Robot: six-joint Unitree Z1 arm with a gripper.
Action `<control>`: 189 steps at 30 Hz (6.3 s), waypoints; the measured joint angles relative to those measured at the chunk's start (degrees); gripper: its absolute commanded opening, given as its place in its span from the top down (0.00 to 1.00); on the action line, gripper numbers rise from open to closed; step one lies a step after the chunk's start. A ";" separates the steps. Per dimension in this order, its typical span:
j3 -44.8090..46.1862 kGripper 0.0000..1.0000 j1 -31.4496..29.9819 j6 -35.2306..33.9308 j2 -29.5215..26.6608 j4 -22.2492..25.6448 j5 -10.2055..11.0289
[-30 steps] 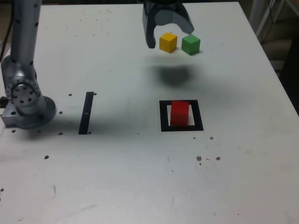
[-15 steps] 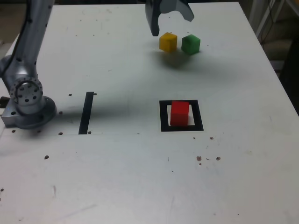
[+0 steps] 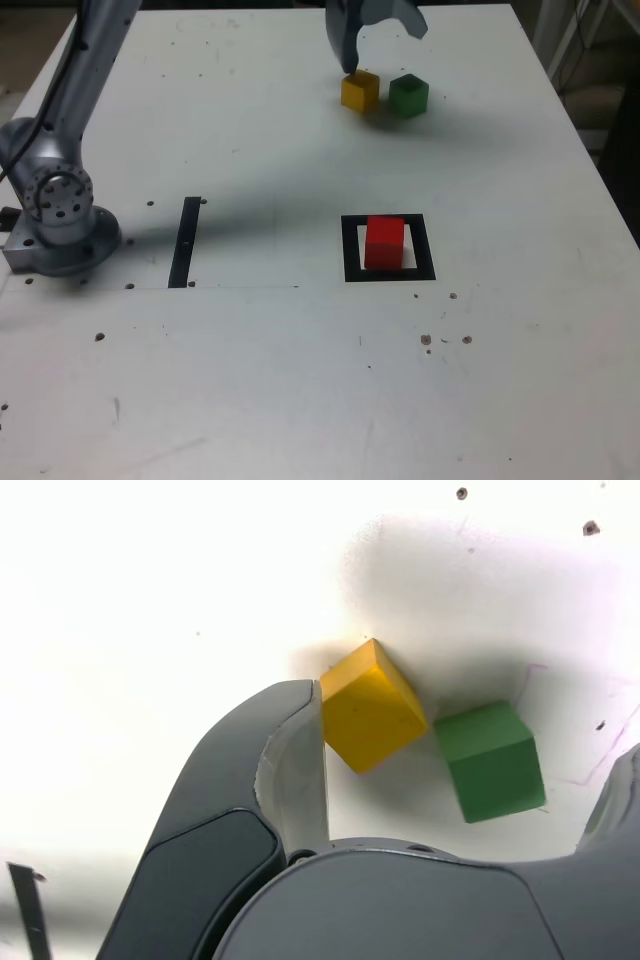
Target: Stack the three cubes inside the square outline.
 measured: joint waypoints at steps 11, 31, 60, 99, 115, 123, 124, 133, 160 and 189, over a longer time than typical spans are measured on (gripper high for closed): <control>-0.22 0.01 0.11 -18.89 1.39 6.47 -3.56; -0.97 0.02 2.28 -20.64 4.86 7.30 -6.39; -6.16 0.57 4.71 -20.21 10.33 7.80 -7.49; -3.04 0.68 0.03 -9.38 2.98 7.49 -5.76; 6.08 0.68 -10.96 -4.87 -6.15 7.49 -6.66; 9.22 0.68 -17.98 -4.78 -9.08 7.62 -6.74; 9.34 0.68 -18.58 -4.77 -9.25 7.69 -6.82; 12.41 0.68 -26.84 -4.66 -11.77 7.69 -6.88; 19.45 0.68 -38.50 -10.18 -12.29 0.92 -6.84; 20.56 0.44 -39.89 -11.33 -9.22 -2.22 -6.99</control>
